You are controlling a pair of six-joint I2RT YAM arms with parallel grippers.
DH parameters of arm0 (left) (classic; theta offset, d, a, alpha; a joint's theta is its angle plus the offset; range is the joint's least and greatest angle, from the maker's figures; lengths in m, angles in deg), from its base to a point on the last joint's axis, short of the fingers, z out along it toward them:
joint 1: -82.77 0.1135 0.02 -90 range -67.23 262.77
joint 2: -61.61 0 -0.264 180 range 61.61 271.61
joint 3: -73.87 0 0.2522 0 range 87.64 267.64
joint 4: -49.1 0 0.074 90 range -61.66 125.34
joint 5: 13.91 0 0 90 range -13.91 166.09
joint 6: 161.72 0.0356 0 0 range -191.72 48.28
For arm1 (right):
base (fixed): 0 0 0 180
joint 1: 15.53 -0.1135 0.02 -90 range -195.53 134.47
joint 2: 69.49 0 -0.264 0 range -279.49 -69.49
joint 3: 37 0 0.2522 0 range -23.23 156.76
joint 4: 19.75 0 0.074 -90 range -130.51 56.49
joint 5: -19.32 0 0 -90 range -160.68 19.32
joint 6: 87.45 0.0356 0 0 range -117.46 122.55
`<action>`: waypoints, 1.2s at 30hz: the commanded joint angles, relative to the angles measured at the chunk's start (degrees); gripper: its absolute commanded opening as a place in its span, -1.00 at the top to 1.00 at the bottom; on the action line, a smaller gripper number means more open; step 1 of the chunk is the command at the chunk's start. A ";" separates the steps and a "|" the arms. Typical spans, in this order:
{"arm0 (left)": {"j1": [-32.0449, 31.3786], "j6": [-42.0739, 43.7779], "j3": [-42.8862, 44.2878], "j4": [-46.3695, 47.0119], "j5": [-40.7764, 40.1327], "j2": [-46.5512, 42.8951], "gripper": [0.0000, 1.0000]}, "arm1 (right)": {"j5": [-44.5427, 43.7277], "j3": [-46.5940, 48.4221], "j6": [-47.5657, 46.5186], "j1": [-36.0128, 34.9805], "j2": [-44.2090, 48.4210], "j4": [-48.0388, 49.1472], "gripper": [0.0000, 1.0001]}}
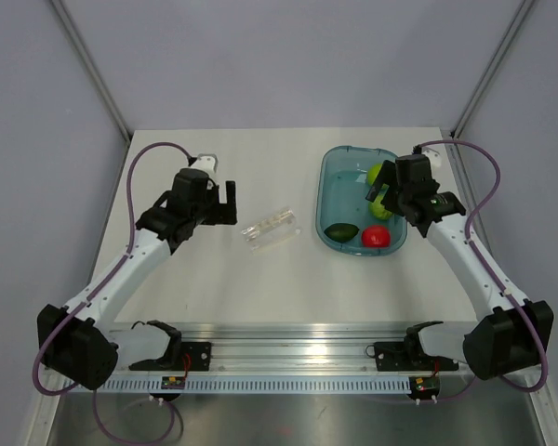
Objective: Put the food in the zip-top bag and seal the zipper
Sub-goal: Pick up the zipper food storage bag at the center of the board.
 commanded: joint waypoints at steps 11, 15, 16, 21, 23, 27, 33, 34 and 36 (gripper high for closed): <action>-4.57 1.67 4.45 2.34 -7.52 4.85 -0.98 | 3.27 -2.61 -0.69 0.20 1.85 1.89 -0.99; -8.34 3.25 5.94 -0.03 -9.83 9.50 -0.87 | 1.60 -2.35 0.19 0.20 3.25 0.40 -0.99; -10.61 3.42 5.95 0.14 -10.10 10.90 -0.83 | 1.43 -2.26 0.36 0.20 3.60 0.14 -0.99; -15.37 4.47 4.98 5.05 -3.25 16.44 -0.52 | 1.42 -3.49 1.51 0.20 6.07 0.57 -0.99; -17.83 5.70 5.07 6.98 -2.01 19.61 -0.40 | 1.69 -3.49 1.60 0.11 6.42 0.58 -0.99; -20.92 8.25 7.96 5.51 -2.45 26.20 -0.15 | 1.77 -2.35 1.42 0.20 6.68 -0.92 -0.99; -21.36 9.92 12.97 4.19 -3.86 33.49 0.03 | 0.99 -2.09 1.07 0.20 7.56 -1.36 -0.99; -21.53 10.28 13.15 4.18 -4.47 34.03 0.03 | 0.98 -2.09 1.07 0.20 7.65 -1.45 -0.99; -21.53 10.72 13.59 3.92 -4.91 35.95 0.03 | 0.98 -2.17 0.90 0.20 7.83 -1.62 -0.99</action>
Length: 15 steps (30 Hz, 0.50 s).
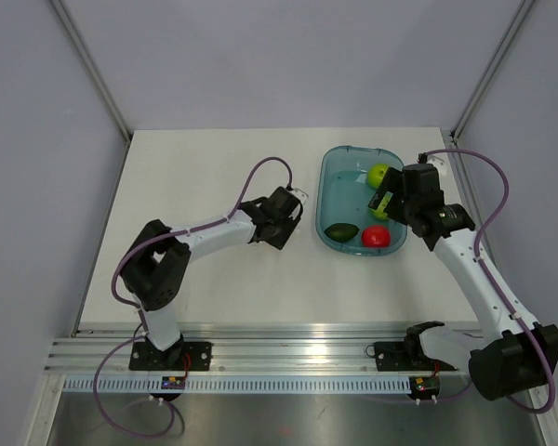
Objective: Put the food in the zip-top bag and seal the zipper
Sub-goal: Pick up the zipper food storage bag at the center of the board.
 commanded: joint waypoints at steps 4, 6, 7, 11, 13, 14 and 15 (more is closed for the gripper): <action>-0.47 2.72 3.08 1.21 -3.45 3.43 0.03 | -1.11 0.82 0.00 0.20 1.60 0.41 -0.99; -0.47 3.34 2.99 1.39 -3.90 3.87 0.03 | -1.11 0.82 0.00 0.20 1.33 0.24 -0.99; -0.47 3.51 2.99 1.30 -4.16 4.56 0.03 | -1.11 0.82 0.00 0.20 1.16 0.24 -0.99; -0.47 4.22 3.17 1.65 -5.57 6.06 0.04 | -1.20 0.82 0.52 0.20 0.90 0.41 -0.99; -0.47 4.74 3.43 1.74 -4.96 6.59 0.04 | -0.94 0.82 0.53 0.11 0.72 0.68 -0.99; -0.47 4.75 3.52 1.82 -5.04 6.77 0.05 | -0.85 0.82 0.61 0.20 0.72 0.68 -0.99; -0.47 4.83 3.70 1.83 -5.04 6.94 0.05 | -0.85 0.82 0.61 0.11 0.54 0.68 -0.99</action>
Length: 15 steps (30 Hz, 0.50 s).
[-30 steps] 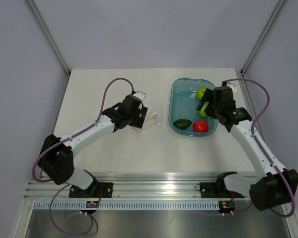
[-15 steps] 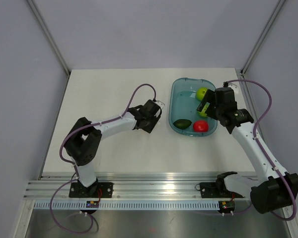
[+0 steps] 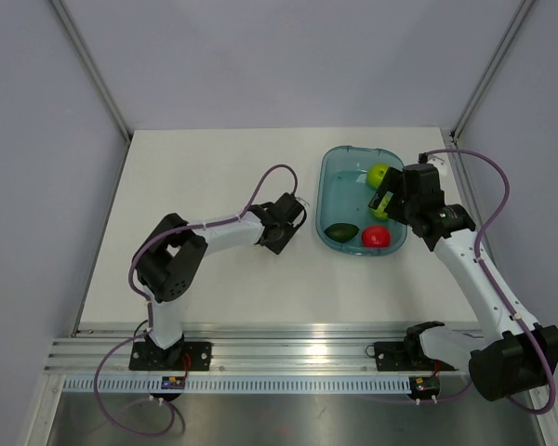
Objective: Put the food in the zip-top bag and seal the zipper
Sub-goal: Pick up the zipper food storage bag at the center of the board.
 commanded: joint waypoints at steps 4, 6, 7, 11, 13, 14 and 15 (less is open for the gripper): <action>-0.25 2.08 3.22 2.40 -1.85 1.15 0.09 | -0.87 0.91 0.83 0.20 0.00 0.52 -0.99; -0.25 2.44 3.31 2.75 -2.11 1.51 0.09 | -0.96 0.73 0.92 0.20 0.26 0.43 -0.99; -0.25 2.44 3.39 2.84 -1.77 1.51 0.08 | -0.96 0.56 1.01 0.20 0.52 0.43 -0.99; -0.25 4.36 3.83 3.37 -0.53 1.86 0.09 | -1.05 -0.06 1.45 0.11 0.79 0.52 -0.99; 0.10 4.81 4.18 3.10 -0.27 2.65 0.11 | -0.87 -0.06 1.54 0.20 0.52 0.61 -0.99; 0.19 4.90 4.79 2.84 -0.01 3.00 0.12 | -0.87 -0.06 1.71 0.11 0.52 0.52 -0.99; 0.71 4.72 5.15 2.14 0.95 3.87 0.12 | -0.96 -0.06 1.63 0.11 0.44 0.52 -0.99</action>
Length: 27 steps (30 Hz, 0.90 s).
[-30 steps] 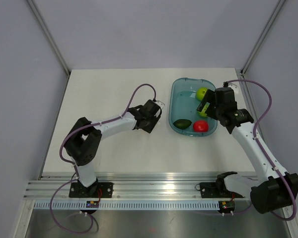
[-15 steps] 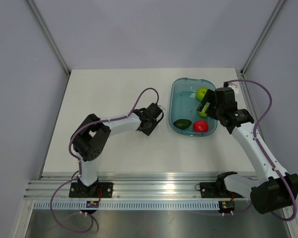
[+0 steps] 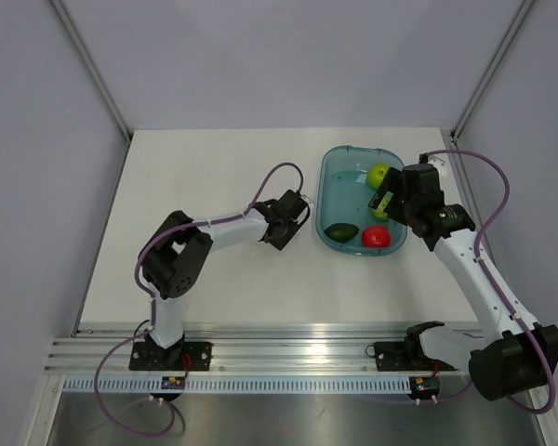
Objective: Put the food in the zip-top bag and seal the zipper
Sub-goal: Pick up the zipper food storage bag at the center of the board.
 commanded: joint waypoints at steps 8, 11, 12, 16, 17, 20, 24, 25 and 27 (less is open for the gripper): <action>2.10 1.38 4.26 0.93 4.34 3.36 0.33 | -0.02 -0.30 0.14 0.20 -0.07 0.61 -0.99; 2.36 1.29 6.10 0.32 4.61 4.94 0.52 | 1.04 0.31 -0.74 0.20 -0.95 1.05 -0.99; 2.54 1.29 6.46 -0.38 4.69 5.38 0.60 | 1.30 0.57 -0.92 0.20 -1.39 0.96 -0.99; 3.33 0.24 7.17 -0.92 6.18 5.39 1.00 | 2.79 -0.21 -1.01 0.20 -1.39 1.14 -0.99; 3.86 -0.20 6.99 -0.92 6.80 4.43 1.00 | 3.32 -0.39 -1.18 0.20 -1.30 1.49 -0.99; 5.09 -2.56 6.38 -1.00 10.14 2.14 1.00 | 5.35 -1.09 -2.41 0.11 -0.86 2.10 -0.99; 6.93 -4.77 4.80 -0.83 17.15 -3.82 1.00 | 7.72 -1.27 -3.20 0.03 -0.69 3.42 -0.99; 7.20 -5.21 4.53 -0.91 17.87 -4.97 1.00 | 9.37 -1.18 -3.29 -0.15 -0.77 3.77 -0.99; 8.60 -6.79 4.00 -1.53 21.63 -6.73 1.00 | 10.44 -0.57 -2.94 -1.29 -1.21 4.91 -0.99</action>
